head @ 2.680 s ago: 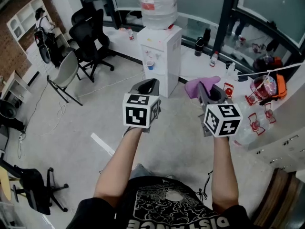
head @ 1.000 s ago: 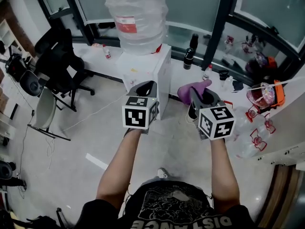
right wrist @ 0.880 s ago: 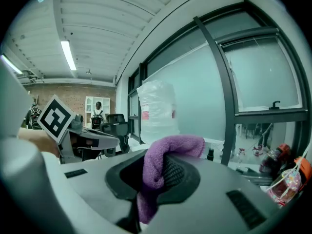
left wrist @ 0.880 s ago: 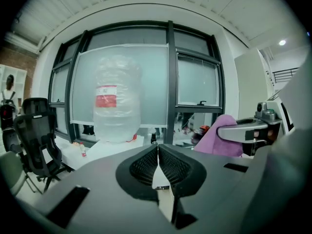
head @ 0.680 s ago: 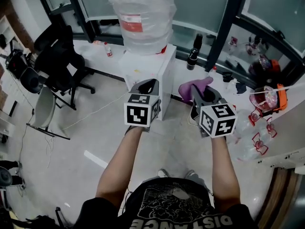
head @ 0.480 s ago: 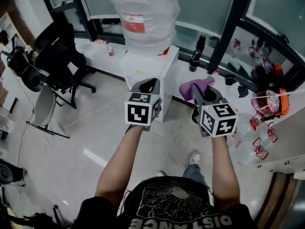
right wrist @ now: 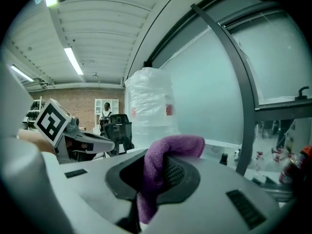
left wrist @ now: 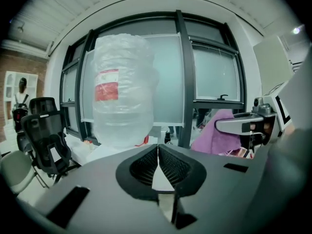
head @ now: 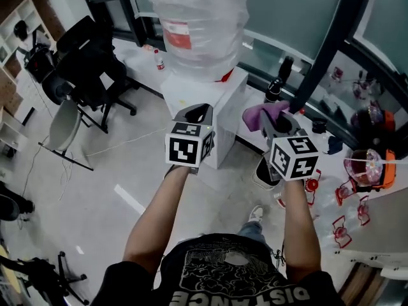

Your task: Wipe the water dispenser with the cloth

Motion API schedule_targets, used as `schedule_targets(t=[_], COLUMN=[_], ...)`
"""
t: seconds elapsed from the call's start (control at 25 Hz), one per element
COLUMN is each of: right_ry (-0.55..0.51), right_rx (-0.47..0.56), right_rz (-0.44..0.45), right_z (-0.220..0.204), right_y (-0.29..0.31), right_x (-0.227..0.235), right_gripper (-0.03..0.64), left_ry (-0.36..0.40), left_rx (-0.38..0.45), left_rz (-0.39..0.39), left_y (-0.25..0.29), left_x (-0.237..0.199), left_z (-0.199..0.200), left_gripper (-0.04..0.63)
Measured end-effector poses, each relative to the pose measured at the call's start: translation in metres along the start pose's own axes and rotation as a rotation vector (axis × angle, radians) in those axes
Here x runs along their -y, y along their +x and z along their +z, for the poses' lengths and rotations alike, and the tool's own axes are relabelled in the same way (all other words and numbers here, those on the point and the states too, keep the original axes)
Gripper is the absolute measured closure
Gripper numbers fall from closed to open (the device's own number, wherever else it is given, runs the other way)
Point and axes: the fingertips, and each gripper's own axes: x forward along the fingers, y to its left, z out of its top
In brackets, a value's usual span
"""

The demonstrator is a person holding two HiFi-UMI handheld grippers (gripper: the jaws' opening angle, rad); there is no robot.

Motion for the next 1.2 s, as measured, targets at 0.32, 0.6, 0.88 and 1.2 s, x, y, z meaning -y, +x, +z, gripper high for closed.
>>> schedule_targets(t=[0.32,0.6,0.88,1.2], right_ry=[-0.009,-0.027,-0.044,-0.065], right_rx=[-0.02,-0.035,-0.038,-0.074], right_rz=[0.161,0.277,0.351,0.396], right_z=[0.012,0.014,0.011,-0.011], right_y=[0.043,0.077,0.107,0.155], right_x=[0.068,0.099,0.12,0.126], right_gripper=[0.572,0.572,0.572,0.572], left_ry=[-0.048,-0.095,-0.097,-0.129], left_rx=[-0.025,-0.039,-0.062,-0.082], left_rz=[0.156,0.284,0.353,0.393], left_y=[0.049,0.065,0.082,0.103], left_x=[0.014,0.014,0.014,0.003], left_z=[0.021,0.025,0.023,0.008], left_gripper=[0.568,0.568,0.568,0.568])
